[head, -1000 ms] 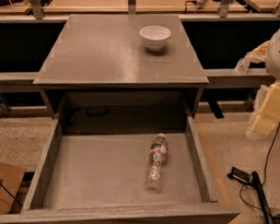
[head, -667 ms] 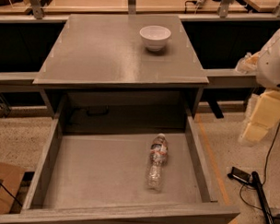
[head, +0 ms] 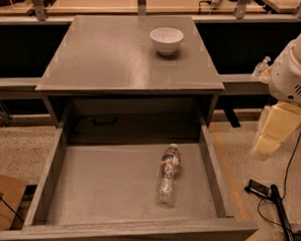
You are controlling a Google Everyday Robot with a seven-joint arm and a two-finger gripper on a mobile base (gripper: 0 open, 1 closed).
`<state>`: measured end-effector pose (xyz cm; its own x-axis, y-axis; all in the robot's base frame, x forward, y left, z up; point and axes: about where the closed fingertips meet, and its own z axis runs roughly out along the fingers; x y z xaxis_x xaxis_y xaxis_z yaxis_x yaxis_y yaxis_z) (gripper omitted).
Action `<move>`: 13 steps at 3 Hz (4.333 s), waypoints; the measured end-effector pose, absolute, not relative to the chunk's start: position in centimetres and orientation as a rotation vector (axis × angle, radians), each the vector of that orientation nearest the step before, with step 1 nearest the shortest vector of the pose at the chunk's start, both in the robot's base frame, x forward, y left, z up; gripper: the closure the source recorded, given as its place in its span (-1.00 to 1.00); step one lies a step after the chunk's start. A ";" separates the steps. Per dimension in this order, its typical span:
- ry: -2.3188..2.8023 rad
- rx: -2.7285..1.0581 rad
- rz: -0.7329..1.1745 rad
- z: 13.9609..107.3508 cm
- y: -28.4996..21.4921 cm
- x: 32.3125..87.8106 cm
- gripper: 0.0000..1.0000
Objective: Pick water bottle from top drawer and place on counter
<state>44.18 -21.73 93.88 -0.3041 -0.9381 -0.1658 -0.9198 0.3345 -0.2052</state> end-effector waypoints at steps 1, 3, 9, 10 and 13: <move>2.477 -1.518 0.068 88.7 -20.8 45.1 -1.00; 2.658 -1.153 0.419 77.4 -12.1 46.7 -1.00; 2.835 -0.921 0.729 61.0 -3.0 46.9 -0.96; 2.835 -0.921 0.729 61.6 -3.0 46.9 -0.53; 2.766 -0.880 0.787 63.2 -3.4 47.4 0.89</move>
Offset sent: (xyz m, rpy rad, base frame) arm 0.0322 0.0886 -0.1808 0.4083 0.2993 -0.4253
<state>47.38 -3.43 63.23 -0.8204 -0.5011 -0.2753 -0.5710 0.6930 0.4402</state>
